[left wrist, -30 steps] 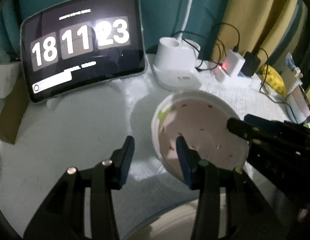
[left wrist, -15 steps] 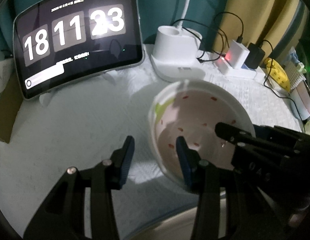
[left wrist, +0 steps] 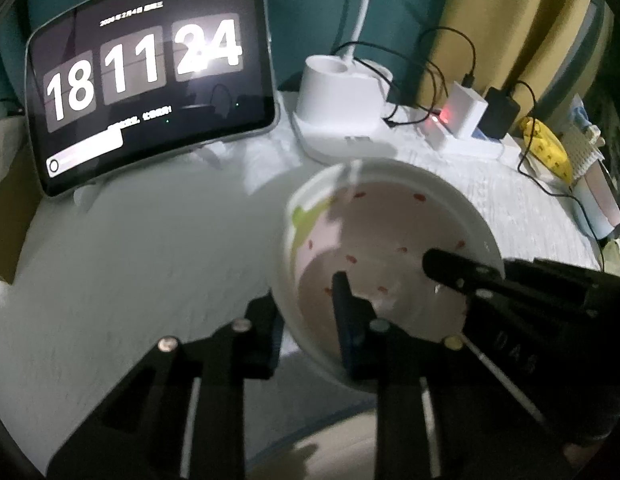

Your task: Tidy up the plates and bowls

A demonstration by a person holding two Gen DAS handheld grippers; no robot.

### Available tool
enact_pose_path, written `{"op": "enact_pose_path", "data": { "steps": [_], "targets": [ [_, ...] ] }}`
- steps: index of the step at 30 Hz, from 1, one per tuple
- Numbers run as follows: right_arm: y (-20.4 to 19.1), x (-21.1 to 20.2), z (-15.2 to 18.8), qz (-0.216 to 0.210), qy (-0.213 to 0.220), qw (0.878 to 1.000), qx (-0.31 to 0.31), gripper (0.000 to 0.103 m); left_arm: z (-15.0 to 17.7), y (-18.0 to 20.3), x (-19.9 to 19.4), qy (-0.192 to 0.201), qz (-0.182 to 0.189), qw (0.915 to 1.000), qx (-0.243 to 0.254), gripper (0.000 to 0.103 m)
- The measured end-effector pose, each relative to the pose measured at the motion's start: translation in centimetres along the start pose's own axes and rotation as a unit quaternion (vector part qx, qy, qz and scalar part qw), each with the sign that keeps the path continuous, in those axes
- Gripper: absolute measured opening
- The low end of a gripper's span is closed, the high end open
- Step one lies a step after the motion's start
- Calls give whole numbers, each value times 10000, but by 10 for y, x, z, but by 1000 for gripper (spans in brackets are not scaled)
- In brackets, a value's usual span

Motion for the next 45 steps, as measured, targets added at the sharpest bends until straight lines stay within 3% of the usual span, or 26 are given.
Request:
{"op": "enact_pose_path", "data": {
  "steps": [12, 31, 45],
  "targets": [
    [-3, -50, 0, -2, 483, 9988, -60, 12, 3, 15, -47, 430, -37, 9990, 110, 23],
    [6, -113, 26, -154, 891, 9959, 31, 12, 22, 45, -102, 693, -87, 9973, 226, 23],
    [38, -145, 51, -120, 1009, 9947, 141, 12, 37, 87, -122, 794, 0, 9960, 407, 24]
  ]
}}
Point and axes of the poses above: each gripper's, at about its wrist camera, not at the fingertips, and x roughly the way its jaws point, y to its right, z to its underside, the point moved 4 cm from there along x, roughly the way its jaws point, and after that the axes turned 1 degree about -x, right-handed, at the moved point
